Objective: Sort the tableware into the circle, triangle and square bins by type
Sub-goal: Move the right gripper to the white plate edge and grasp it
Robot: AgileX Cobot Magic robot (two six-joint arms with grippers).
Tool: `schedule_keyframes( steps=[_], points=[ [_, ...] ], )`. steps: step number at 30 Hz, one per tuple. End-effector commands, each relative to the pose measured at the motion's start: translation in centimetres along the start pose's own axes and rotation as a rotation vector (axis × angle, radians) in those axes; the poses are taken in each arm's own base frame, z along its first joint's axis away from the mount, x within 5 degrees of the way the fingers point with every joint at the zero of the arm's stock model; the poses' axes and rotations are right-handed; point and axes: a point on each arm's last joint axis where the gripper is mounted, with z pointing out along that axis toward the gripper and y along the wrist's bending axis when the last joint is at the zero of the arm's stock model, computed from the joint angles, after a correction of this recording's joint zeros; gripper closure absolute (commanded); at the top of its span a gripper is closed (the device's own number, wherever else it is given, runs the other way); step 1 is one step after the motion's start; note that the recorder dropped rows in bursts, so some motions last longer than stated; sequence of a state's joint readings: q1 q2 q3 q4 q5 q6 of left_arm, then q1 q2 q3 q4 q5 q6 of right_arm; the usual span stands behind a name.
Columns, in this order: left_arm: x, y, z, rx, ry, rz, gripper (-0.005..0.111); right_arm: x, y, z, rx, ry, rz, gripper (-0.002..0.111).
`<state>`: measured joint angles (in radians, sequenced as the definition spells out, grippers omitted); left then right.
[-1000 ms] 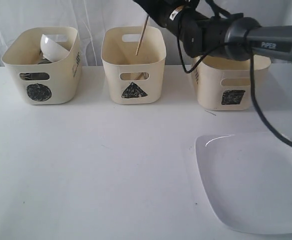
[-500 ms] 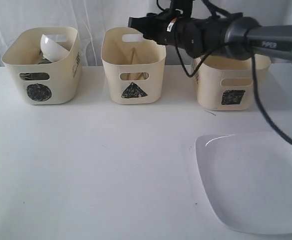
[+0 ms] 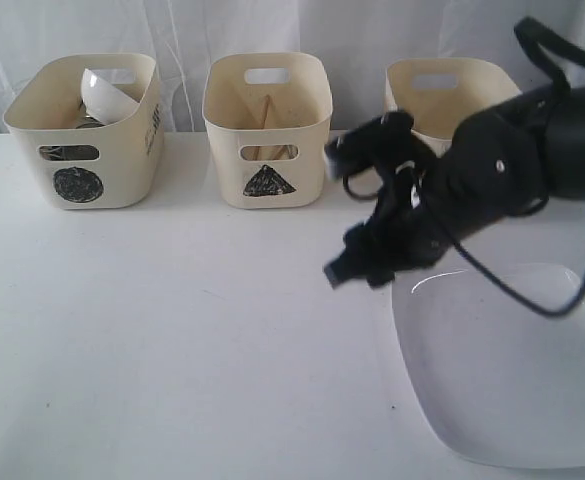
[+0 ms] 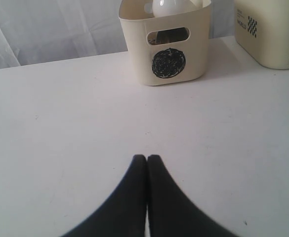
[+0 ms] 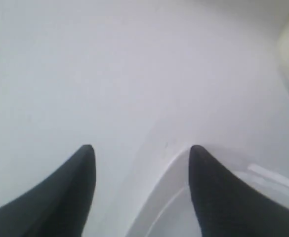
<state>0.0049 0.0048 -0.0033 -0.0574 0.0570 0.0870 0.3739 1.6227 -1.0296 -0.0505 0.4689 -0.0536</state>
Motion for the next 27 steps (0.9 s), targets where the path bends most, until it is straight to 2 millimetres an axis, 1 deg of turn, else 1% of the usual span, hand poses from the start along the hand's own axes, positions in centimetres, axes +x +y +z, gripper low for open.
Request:
schedule_keyframes(
  steps=[1,4,9,12,16,20,22,27],
  points=[
    [0.1,0.0,0.0,-0.004,-0.004,-0.004,0.107,4.9,3.3,-0.1,-0.047,0.186,-0.140,0.054],
    [0.1,0.0,0.0,-0.004,-0.004,-0.004,0.107,6.6,4.1,0.3,-0.014,0.235,-0.188,0.054],
    [0.1,0.0,0.0,-0.004,-0.004,-0.004,0.107,7.6,4.1,-0.1,0.112,0.338,-0.296,0.054],
    [0.1,0.0,0.0,-0.004,-0.004,-0.004,0.107,7.9,4.7,-0.4,0.147,0.377,-0.341,0.054],
    [0.1,0.0,0.0,-0.004,-0.004,-0.004,0.107,8.4,6.3,-0.6,0.133,0.373,-0.362,0.054],
    [0.1,0.0,0.0,-0.004,-0.004,-0.004,0.107,9.4,7.4,-0.6,0.118,0.384,-0.379,0.054],
    [0.1,0.0,0.0,-0.004,-0.004,-0.004,0.107,10.1,7.8,-0.4,0.108,0.387,-0.381,0.054],
    [0.1,0.0,0.0,-0.004,-0.004,-0.004,0.107,11.2,7.8,0.2,0.103,0.369,-0.375,0.054]
  ],
)
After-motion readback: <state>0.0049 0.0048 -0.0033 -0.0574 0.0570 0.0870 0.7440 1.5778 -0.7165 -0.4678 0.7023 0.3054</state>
